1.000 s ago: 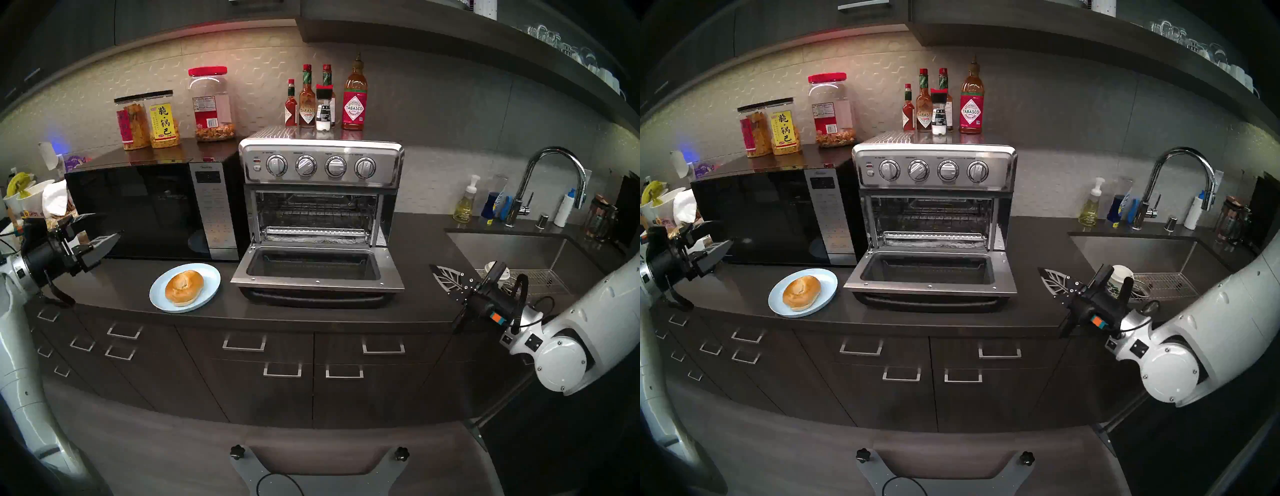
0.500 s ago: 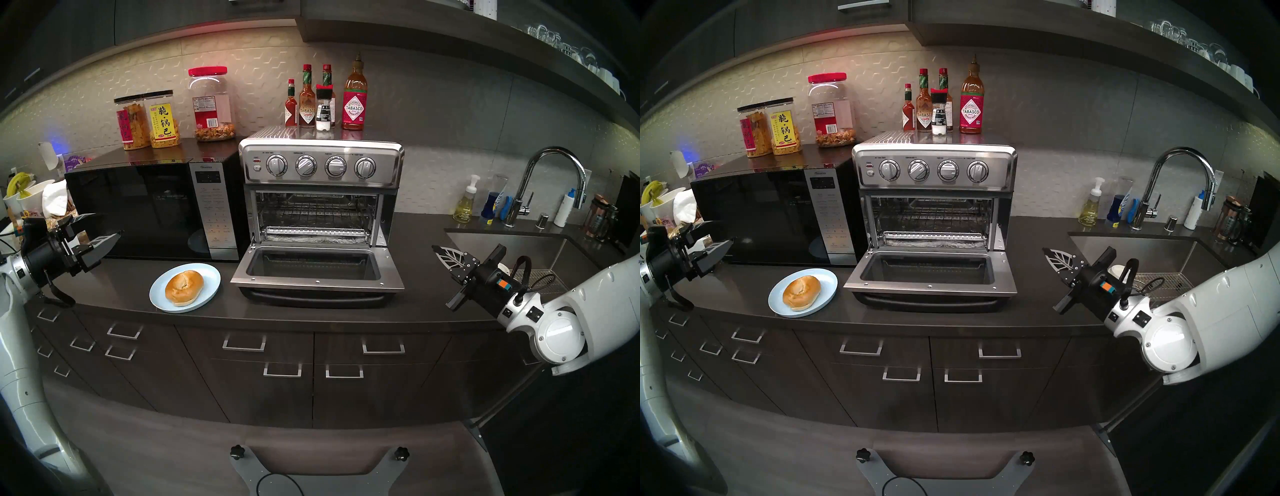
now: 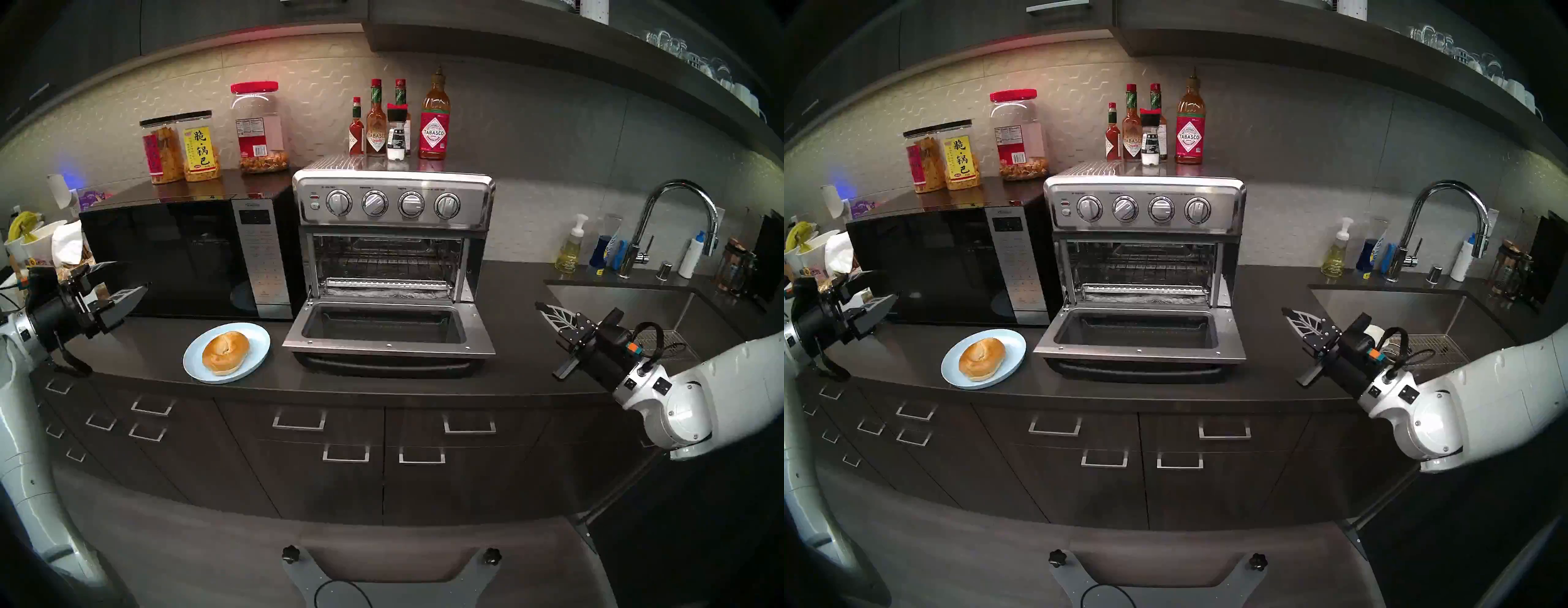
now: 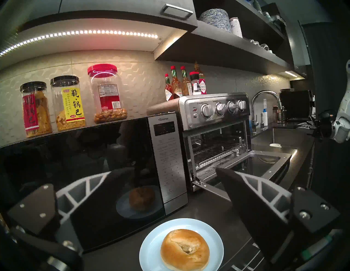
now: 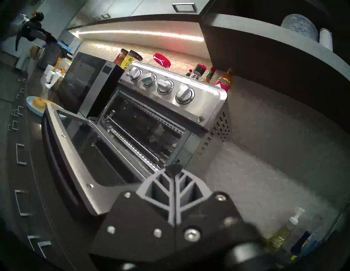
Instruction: Open the oven and place the bagel inside on the rack
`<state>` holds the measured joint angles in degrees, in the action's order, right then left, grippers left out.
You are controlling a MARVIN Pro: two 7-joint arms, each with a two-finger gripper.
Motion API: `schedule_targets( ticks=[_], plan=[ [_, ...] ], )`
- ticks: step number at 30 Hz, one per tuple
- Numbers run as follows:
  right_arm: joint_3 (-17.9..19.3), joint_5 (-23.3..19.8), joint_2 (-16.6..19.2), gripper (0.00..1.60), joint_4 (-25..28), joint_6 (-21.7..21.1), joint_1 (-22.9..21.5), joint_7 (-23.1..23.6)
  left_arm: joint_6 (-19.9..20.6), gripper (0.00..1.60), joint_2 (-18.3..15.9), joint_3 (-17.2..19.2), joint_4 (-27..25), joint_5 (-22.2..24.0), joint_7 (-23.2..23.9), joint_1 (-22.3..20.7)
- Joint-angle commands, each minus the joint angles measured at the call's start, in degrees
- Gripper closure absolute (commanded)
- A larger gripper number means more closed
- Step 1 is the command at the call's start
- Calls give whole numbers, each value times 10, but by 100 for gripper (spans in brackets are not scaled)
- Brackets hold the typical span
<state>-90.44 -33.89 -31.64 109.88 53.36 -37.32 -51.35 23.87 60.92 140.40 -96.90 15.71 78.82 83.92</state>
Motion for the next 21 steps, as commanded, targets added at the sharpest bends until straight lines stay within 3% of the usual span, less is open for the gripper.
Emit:
schedule_targets(
  ticks=[1,7,21],
  plan=[
    [41,7,28,160,2,16,24,-29,-1,0,-2,2,-7,2,1,-3],
    [78,-18,23,160,-21,16,54,-22,-1,0,-2,2,-7,2,1,-3],
    [92,-37,26,160,-29,16,65,5,-1,0,-2,2,-7,2,1,-3]
  ],
)
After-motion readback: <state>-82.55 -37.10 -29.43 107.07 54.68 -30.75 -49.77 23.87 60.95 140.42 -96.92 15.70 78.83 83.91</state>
